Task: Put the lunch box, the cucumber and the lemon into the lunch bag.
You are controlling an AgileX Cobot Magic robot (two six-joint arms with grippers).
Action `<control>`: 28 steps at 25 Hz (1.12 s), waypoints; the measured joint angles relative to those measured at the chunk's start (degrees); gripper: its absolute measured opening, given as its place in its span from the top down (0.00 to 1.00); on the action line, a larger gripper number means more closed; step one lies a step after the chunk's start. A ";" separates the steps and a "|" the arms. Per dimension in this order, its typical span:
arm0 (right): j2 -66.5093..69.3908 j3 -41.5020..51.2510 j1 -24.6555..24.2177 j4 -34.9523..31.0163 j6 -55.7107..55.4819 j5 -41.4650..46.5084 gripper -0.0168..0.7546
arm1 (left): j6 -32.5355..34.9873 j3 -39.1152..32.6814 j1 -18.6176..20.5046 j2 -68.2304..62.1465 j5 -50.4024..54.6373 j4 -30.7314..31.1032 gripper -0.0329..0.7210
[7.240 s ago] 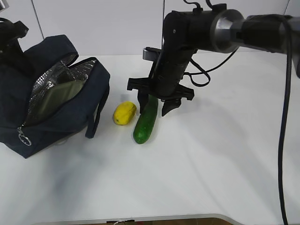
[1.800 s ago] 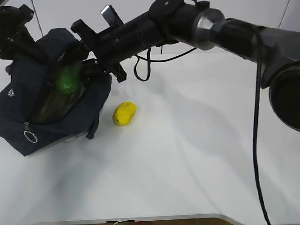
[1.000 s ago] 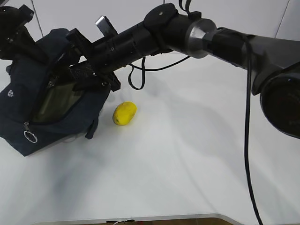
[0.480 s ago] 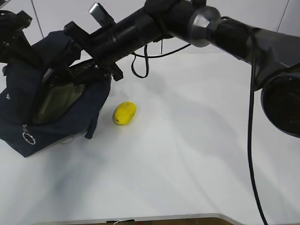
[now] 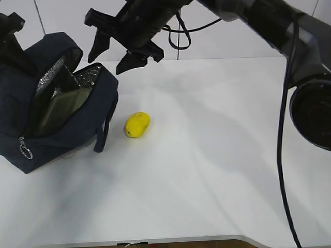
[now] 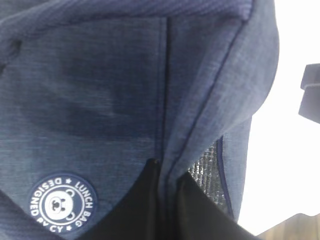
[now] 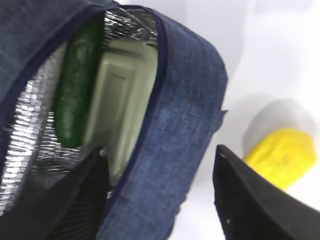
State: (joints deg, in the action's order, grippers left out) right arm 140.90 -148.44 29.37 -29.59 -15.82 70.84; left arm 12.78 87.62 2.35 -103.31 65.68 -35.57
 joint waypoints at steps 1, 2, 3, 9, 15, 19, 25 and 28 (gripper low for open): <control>-0.13 0.00 0.13 1.10 -1.11 0.13 0.34 | 0.00 0.00 0.00 0.00 0.00 0.10 0.96; -0.13 0.00 0.26 2.17 -1.94 0.21 0.34 | 0.00 0.00 0.00 0.00 0.00 0.39 0.96; -0.13 0.00 0.40 3.14 -2.40 0.35 0.34 | 0.00 0.00 0.00 0.00 0.00 0.69 0.96; -0.33 0.00 2.94 10.80 -3.46 0.85 0.34 | 0.00 0.00 0.00 0.00 -0.11 2.41 0.96; -4.52 0.13 5.47 18.99 -0.96 1.08 0.34 | 0.00 0.00 0.00 0.00 -0.11 2.63 0.96; -9.95 3.69 7.48 24.33 0.41 1.12 0.34 | 0.00 0.00 0.00 0.00 -0.11 2.63 0.96; -17.34 13.84 8.46 28.41 0.77 1.12 0.34 | -0.10 0.00 0.00 0.00 0.00 2.34 0.96; -19.73 18.58 8.46 30.57 0.66 1.21 0.34 | -0.10 0.00 0.00 0.00 0.22 2.20 0.96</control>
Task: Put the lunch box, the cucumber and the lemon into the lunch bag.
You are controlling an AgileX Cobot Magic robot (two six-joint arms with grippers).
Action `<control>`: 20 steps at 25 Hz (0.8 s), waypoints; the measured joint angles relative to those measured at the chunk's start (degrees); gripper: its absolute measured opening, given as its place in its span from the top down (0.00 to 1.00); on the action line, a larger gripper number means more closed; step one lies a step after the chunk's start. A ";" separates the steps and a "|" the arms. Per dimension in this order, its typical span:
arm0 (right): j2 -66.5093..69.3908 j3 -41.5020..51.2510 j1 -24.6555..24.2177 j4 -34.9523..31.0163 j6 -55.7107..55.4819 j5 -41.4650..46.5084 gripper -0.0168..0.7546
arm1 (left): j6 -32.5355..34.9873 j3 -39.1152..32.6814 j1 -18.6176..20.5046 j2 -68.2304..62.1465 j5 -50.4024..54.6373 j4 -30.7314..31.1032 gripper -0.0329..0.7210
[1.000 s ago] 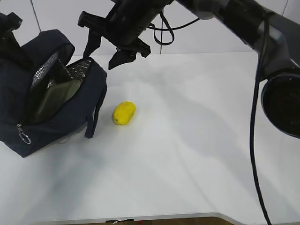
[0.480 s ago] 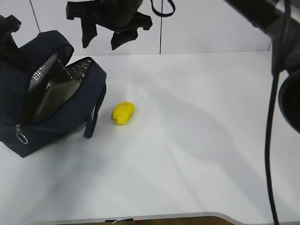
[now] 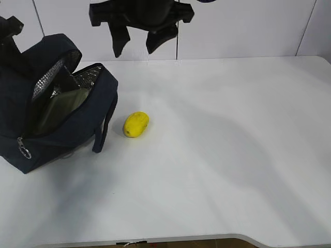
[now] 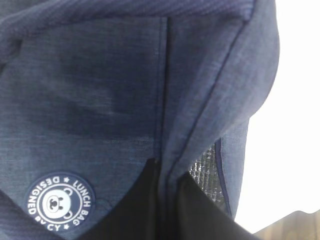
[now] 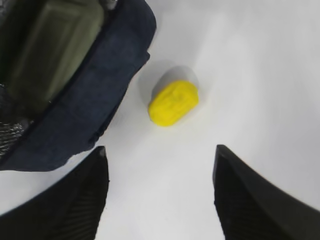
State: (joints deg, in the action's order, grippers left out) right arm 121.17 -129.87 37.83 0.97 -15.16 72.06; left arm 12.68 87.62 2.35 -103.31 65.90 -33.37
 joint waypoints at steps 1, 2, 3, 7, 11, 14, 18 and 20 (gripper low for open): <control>-0.73 1.55 0.00 0.27 -0.27 0.00 0.34 | 0.00 0.00 0.00 0.00 0.08 0.00 0.96; -1.22 2.78 0.00 0.52 -0.52 0.00 0.34 | 0.00 0.00 0.00 0.00 0.08 0.00 0.96; -1.65 4.09 0.00 0.94 -0.79 0.00 0.34 | 0.00 0.00 0.00 0.00 0.08 0.00 0.96; -2.96 8.13 0.00 1.99 -2.01 0.00 0.34 | 0.00 0.00 0.00 0.00 0.22 0.00 0.96; -3.29 10.83 0.00 2.05 -3.30 0.00 0.34 | 0.00 0.00 0.00 0.00 0.34 -0.04 0.96; -3.33 12.72 0.00 2.19 -4.73 -0.10 0.34 | 0.00 0.00 0.00 0.00 0.34 -0.17 0.96; -3.33 13.10 0.00 2.21 -5.63 -0.10 0.34 | 0.00 0.00 0.00 0.00 0.45 -0.51 0.96; -3.33 13.10 0.00 2.21 -5.63 -0.10 0.34 | 0.00 0.00 0.00 0.00 0.45 -0.61 0.96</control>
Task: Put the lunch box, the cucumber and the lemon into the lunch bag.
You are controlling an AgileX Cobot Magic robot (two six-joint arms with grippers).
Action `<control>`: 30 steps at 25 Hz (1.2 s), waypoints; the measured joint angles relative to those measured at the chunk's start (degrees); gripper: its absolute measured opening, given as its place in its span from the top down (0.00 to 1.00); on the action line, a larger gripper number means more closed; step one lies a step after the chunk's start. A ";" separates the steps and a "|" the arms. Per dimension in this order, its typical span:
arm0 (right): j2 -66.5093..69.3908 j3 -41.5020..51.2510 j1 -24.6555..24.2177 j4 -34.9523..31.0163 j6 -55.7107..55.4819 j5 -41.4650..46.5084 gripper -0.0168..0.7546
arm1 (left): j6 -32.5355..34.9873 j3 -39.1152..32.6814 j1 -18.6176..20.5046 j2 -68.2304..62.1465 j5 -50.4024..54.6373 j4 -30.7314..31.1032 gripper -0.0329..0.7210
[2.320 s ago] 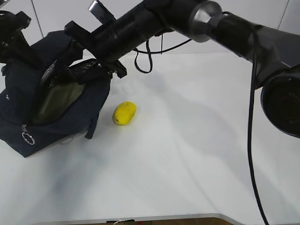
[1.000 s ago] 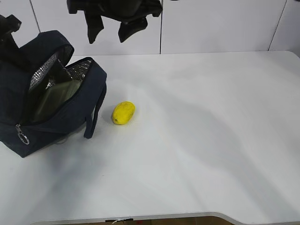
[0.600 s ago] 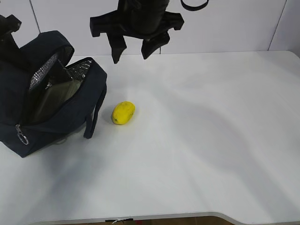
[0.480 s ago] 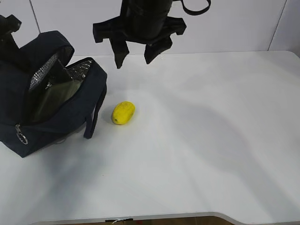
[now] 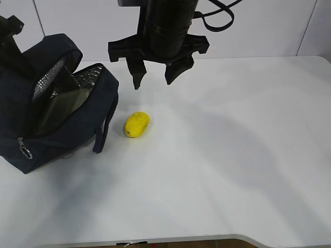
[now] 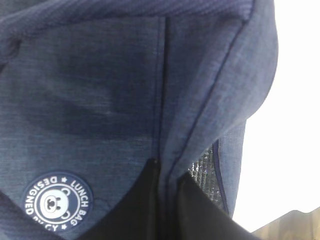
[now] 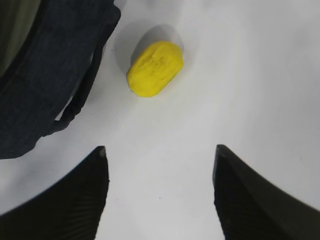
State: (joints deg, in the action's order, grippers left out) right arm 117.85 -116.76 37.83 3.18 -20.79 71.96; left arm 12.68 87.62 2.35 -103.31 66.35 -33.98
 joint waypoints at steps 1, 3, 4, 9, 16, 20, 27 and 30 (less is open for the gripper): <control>0.00 0.00 0.00 0.10 0.00 0.00 0.34 | 0.00 0.00 0.00 0.00 0.00 0.00 0.96; 0.00 0.00 0.00 0.22 -0.02 -0.10 0.34 | 0.00 0.00 0.00 0.00 0.00 0.00 0.96; 0.00 0.00 0.00 0.22 -0.02 -0.10 0.34 | 0.00 0.00 0.00 0.00 0.00 0.00 0.96; 0.21 0.00 0.00 0.34 -0.76 -0.10 0.34 | 0.00 0.00 0.00 0.00 0.00 0.00 0.96; 3.25 0.00 0.00 0.59 -6.91 -0.10 0.34 | 0.00 0.00 0.00 0.00 -0.23 0.34 0.96; 4.25 0.00 0.00 0.59 -9.01 -0.66 0.34 | 0.00 0.00 0.00 0.00 -0.34 0.34 0.96; 6.26 0.00 0.00 0.36 -10.28 -4.78 0.34 | 0.00 0.00 0.00 0.00 -0.56 0.34 0.96; 7.47 0.00 0.00 0.01 -10.39 -5.06 0.34 | 0.00 0.00 0.00 0.00 -0.69 0.34 0.96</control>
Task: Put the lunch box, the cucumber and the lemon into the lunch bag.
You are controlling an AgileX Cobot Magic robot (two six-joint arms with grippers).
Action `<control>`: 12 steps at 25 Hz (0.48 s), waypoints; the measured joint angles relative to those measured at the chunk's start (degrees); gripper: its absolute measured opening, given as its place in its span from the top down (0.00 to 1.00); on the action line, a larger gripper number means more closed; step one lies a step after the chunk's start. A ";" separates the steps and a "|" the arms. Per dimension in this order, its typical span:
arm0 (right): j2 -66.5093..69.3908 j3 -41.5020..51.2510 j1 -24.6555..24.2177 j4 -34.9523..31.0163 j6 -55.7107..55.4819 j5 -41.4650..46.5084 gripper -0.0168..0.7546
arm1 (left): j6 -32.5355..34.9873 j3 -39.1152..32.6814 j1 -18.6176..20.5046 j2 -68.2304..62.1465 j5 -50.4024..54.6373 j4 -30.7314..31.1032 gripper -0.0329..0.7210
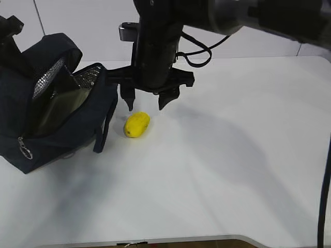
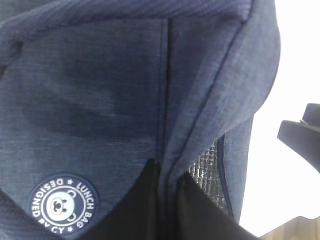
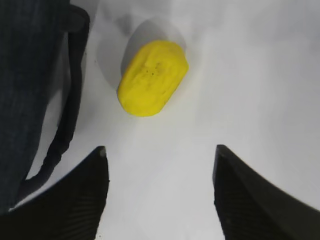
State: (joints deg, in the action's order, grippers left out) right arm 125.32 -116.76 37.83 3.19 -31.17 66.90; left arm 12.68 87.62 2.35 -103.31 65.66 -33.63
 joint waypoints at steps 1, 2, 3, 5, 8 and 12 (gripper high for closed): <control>0.43 0.00 0.00 0.00 -0.07 -0.45 0.34 | 0.00 0.00 0.00 0.00 -0.12 0.00 0.96; 0.82 0.00 0.00 0.00 -0.07 -1.22 0.34 | 0.00 0.00 0.00 0.00 -0.22 0.00 0.96; 0.94 0.00 0.00 0.00 -0.21 -2.25 0.34 | 0.00 0.00 0.00 0.00 -0.33 0.00 0.96; 0.93 0.11 0.00 0.00 -0.21 -4.62 0.34 | 0.00 0.00 0.00 0.00 -0.43 0.03 0.96; 1.06 0.11 0.00 0.00 -0.21 -6.77 0.34 | 0.00 0.00 0.00 0.00 -0.43 0.03 0.96; 2.27 0.11 0.00 0.00 -0.45 -7.54 0.34 | 0.11 0.00 0.00 0.00 -0.53 0.03 0.96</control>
State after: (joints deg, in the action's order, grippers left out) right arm 127.59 -116.65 37.83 3.19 -31.62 59.36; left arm 12.78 87.62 2.35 -103.31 65.12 -33.61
